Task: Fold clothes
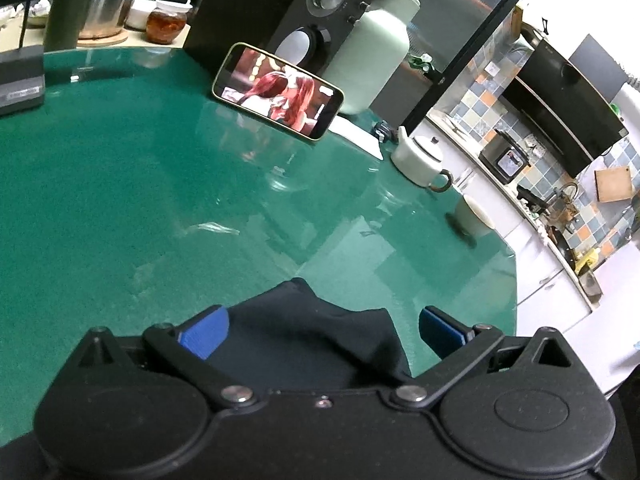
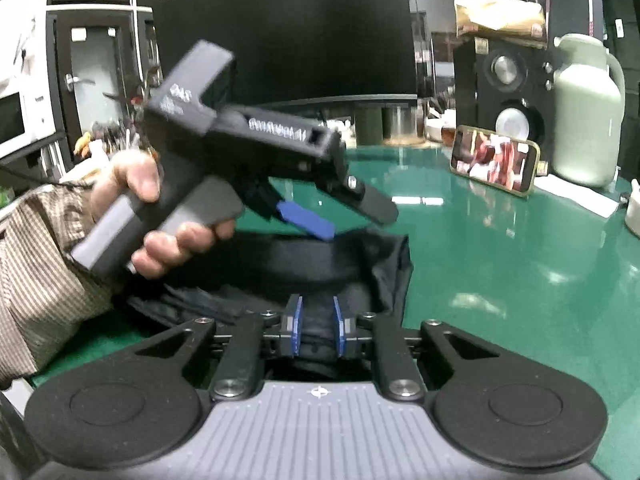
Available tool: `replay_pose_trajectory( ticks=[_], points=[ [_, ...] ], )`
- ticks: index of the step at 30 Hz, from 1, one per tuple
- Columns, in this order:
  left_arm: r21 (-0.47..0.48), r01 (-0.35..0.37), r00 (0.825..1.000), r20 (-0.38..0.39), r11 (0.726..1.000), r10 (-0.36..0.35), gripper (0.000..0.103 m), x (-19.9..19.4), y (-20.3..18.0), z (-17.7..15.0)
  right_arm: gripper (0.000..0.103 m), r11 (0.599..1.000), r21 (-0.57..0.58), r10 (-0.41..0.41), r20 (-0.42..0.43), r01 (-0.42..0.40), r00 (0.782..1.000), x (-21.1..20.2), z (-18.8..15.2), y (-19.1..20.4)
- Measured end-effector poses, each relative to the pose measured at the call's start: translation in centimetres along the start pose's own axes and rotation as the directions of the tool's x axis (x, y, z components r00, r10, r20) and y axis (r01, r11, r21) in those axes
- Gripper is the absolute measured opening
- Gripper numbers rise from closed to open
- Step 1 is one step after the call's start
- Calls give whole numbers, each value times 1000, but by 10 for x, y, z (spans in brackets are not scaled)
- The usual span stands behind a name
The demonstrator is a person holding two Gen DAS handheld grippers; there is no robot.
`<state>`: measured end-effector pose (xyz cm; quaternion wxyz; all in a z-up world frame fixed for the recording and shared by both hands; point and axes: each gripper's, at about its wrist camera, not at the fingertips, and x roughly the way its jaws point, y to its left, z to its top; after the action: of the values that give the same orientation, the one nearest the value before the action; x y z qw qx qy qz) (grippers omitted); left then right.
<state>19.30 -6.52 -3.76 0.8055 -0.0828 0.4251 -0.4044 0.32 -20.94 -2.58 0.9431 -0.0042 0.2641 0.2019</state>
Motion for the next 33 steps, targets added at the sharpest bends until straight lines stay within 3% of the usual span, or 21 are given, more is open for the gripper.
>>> replay_pose_trajectory(
  ticks=[6,15,18,20,24,28,33],
  points=[
    [-14,-61,998,19,998,61,102,-3,5,-3,17,1000,-2,-9,11,9,1000,6,1,-4],
    [-21,-71,997,22,997,72,102,-6,5,-2,18,1000,-6,-20,15,21,1000,7,-1,-5],
    [-73,-54,997,52,996,58,102,-29,14,4,20,1000,6,-20,28,20,999,0,-1,-5],
    [-97,-10,993,118,995,22,102,-62,26,3,20,1000,12,-10,51,9,999,-6,1,-4],
    [-110,20,987,163,994,-2,102,-106,52,-12,20,997,-4,81,94,-81,992,-14,4,8],
    [-143,49,988,152,989,-27,102,-114,69,-33,18,981,-35,191,68,-189,979,3,8,28],
    [-84,68,991,117,994,-57,102,-113,63,-44,18,955,-98,284,49,-279,958,27,21,59]
  ],
)
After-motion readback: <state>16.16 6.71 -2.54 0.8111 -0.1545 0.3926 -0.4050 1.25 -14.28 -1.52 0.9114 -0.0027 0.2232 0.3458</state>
